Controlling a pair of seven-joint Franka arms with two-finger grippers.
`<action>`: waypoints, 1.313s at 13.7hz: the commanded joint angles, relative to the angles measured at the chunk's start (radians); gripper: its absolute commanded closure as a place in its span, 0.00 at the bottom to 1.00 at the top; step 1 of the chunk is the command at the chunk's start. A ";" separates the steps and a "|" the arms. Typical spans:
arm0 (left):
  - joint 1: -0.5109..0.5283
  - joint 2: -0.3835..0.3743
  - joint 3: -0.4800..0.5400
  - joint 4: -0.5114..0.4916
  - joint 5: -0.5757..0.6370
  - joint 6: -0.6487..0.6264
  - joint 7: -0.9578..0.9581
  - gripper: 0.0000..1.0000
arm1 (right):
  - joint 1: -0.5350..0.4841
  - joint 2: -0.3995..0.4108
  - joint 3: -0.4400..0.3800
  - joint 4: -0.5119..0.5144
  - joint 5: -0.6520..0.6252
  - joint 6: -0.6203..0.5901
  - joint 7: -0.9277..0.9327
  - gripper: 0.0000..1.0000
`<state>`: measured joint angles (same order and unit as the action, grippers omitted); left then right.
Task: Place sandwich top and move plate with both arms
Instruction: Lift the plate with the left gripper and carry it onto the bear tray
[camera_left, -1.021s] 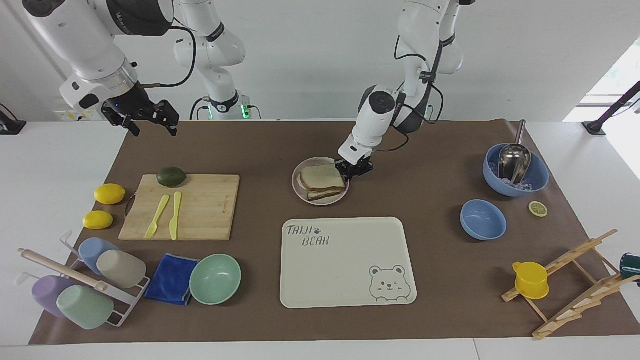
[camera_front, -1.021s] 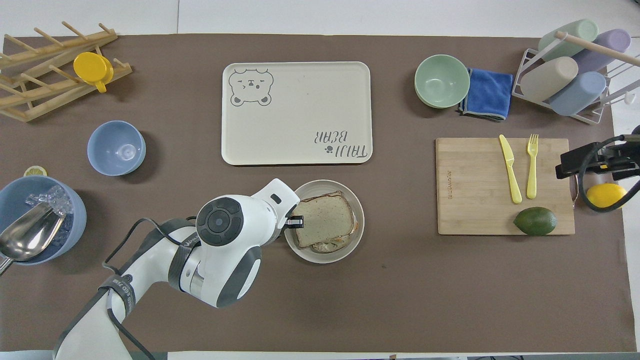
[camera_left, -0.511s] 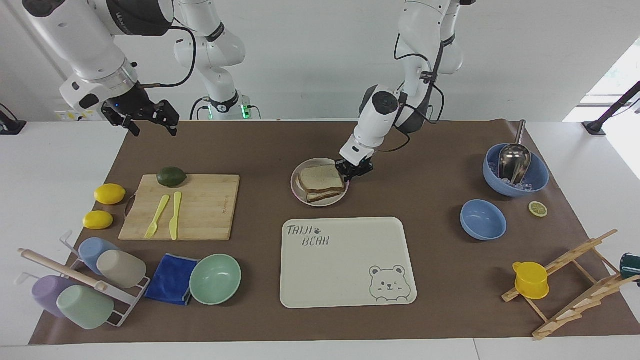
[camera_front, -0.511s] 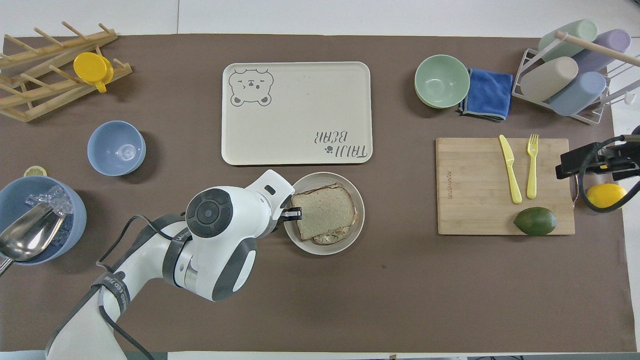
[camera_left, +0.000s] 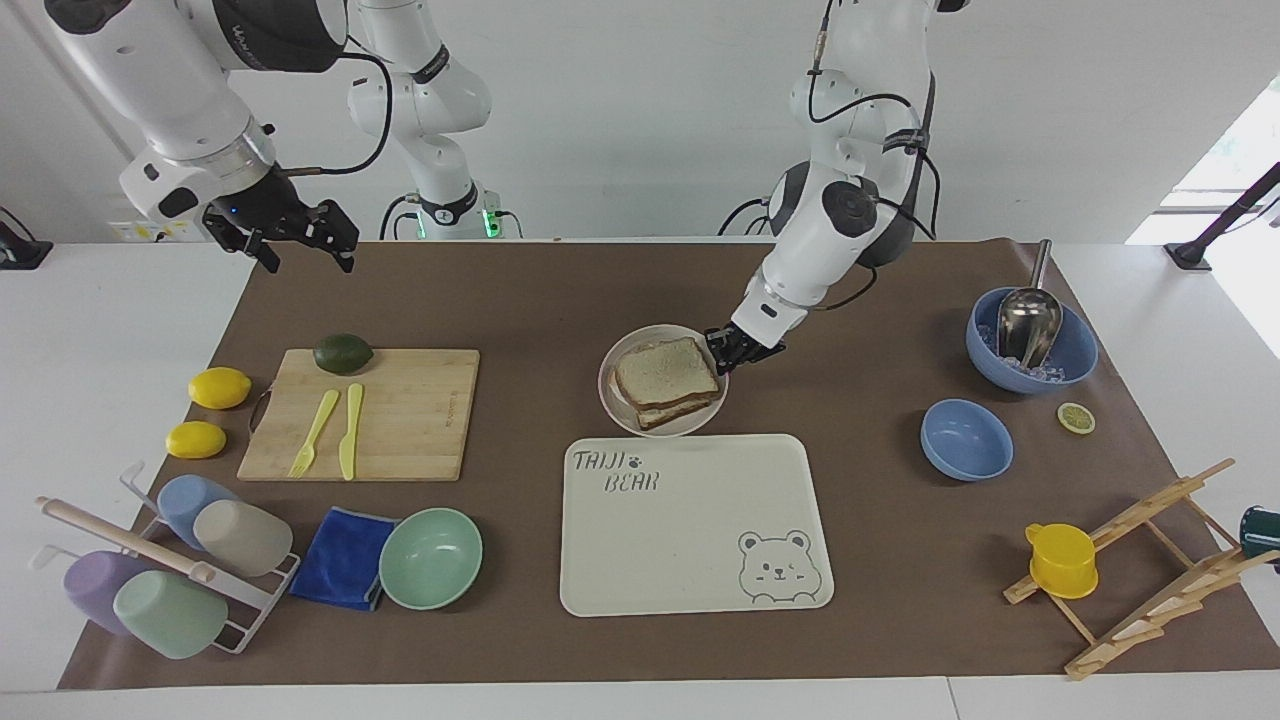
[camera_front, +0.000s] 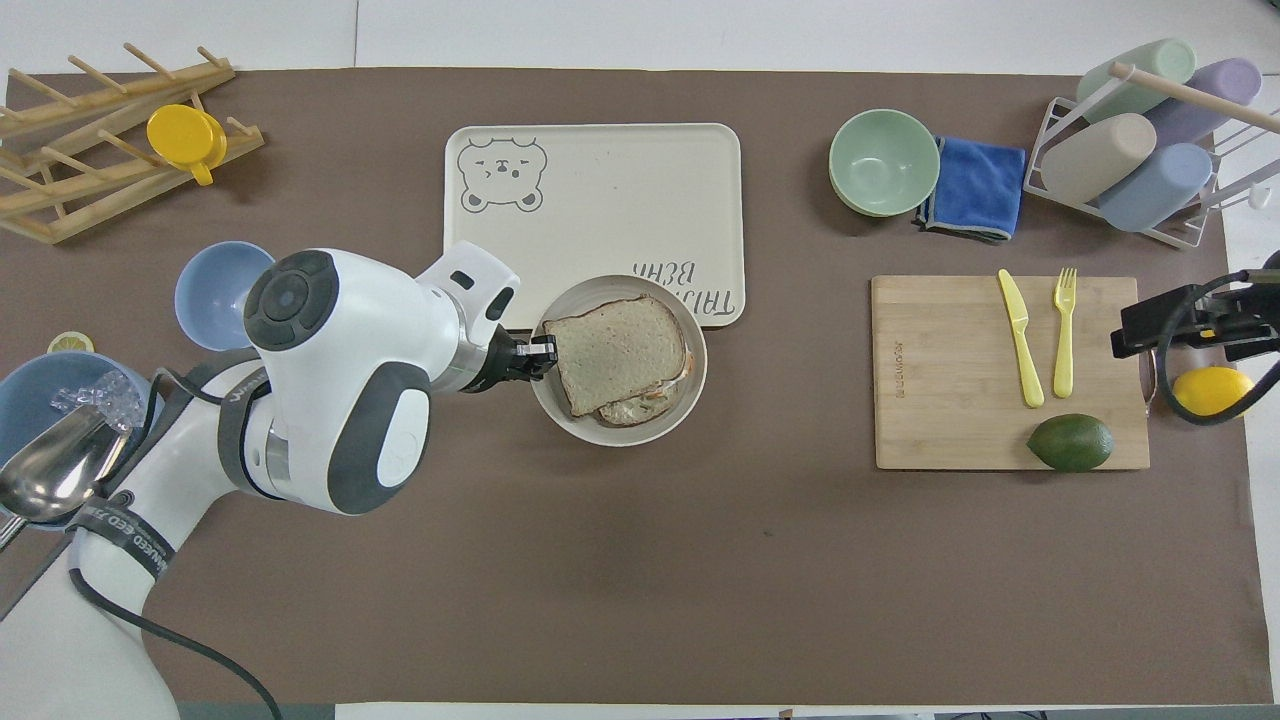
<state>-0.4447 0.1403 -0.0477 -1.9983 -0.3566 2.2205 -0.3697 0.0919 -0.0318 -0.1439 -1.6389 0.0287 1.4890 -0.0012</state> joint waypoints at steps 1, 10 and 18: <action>0.058 0.076 -0.001 0.136 -0.053 -0.055 0.021 1.00 | -0.009 -0.023 0.004 -0.025 0.023 0.002 0.014 0.00; 0.155 0.386 0.003 0.519 -0.033 -0.157 0.047 1.00 | -0.009 -0.023 0.004 -0.025 0.023 0.002 0.012 0.00; 0.138 0.452 0.000 0.506 -0.036 0.017 0.163 1.00 | -0.009 -0.023 0.004 -0.025 0.023 0.002 0.014 0.00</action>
<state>-0.2956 0.5750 -0.0503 -1.5092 -0.3840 2.1875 -0.2413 0.0919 -0.0318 -0.1439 -1.6390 0.0287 1.4890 -0.0012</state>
